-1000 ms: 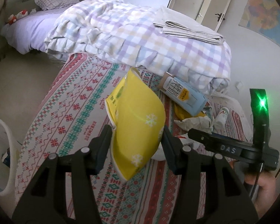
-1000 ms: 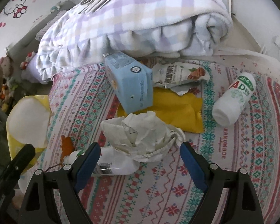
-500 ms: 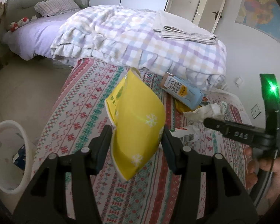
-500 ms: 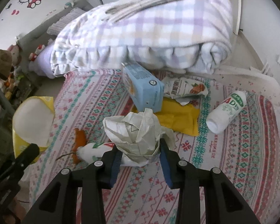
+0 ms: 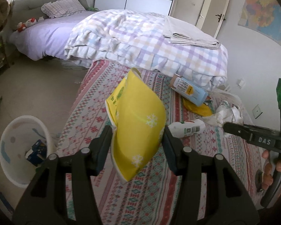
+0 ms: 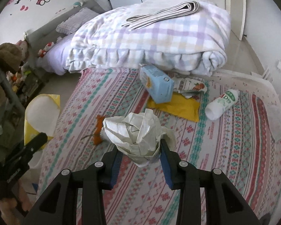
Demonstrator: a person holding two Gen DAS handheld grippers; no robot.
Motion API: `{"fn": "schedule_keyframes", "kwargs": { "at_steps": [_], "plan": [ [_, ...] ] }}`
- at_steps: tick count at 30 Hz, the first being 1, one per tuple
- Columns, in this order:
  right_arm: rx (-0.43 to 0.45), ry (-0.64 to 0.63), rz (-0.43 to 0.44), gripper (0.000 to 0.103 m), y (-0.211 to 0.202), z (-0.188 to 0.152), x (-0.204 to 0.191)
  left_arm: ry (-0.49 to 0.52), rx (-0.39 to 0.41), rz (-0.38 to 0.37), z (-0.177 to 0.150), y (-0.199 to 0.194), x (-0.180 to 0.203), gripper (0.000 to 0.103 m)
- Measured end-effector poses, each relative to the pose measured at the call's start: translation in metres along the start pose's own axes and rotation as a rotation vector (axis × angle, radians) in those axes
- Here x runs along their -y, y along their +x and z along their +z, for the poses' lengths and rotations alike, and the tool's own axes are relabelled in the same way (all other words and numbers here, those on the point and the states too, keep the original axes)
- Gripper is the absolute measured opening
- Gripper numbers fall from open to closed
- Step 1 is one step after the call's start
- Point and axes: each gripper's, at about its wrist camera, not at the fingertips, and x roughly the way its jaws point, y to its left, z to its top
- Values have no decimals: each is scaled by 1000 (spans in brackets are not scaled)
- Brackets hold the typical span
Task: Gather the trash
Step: 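Carry the yellow bag over the white bin and open the left tool while the right tool holds the paper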
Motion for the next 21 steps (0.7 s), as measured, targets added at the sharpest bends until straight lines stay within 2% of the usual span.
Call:
{"fn": "schedule_keyframes", "kwargs": {
  "at_steps": [10, 21],
  "plan": [
    [-15, -67, 17, 40, -5, -11, -32, -12, 2, 40, -3, -18, -29, 55],
    [-26, -139, 70, 40, 3, -14, -82, -69, -9, 124, -7, -30, -79, 55]
  ]
}}
